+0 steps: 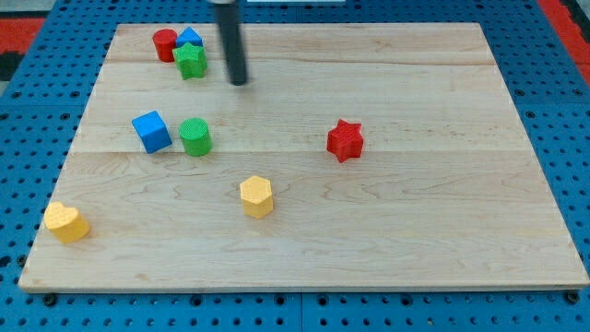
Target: Push the green circle to the bottom left of the red circle
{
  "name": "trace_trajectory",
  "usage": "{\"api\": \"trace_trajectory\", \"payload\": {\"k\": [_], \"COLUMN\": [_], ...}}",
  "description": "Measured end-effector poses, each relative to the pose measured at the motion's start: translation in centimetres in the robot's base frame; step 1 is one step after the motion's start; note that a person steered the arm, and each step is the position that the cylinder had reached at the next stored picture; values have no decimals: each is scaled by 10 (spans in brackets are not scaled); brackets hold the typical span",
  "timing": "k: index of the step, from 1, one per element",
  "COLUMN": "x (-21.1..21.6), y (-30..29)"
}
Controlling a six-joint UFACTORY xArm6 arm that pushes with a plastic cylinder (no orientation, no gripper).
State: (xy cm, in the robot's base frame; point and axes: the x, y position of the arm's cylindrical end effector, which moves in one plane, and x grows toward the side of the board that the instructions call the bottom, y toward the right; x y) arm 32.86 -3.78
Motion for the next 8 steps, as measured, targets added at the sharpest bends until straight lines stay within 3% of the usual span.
{"api": "trace_trajectory", "payload": {"k": [2, 3, 5, 6, 7, 8], "x": [106, 123, 75, 49, 57, 24], "y": [-13, -31, -133, -159, -160, -173]}}
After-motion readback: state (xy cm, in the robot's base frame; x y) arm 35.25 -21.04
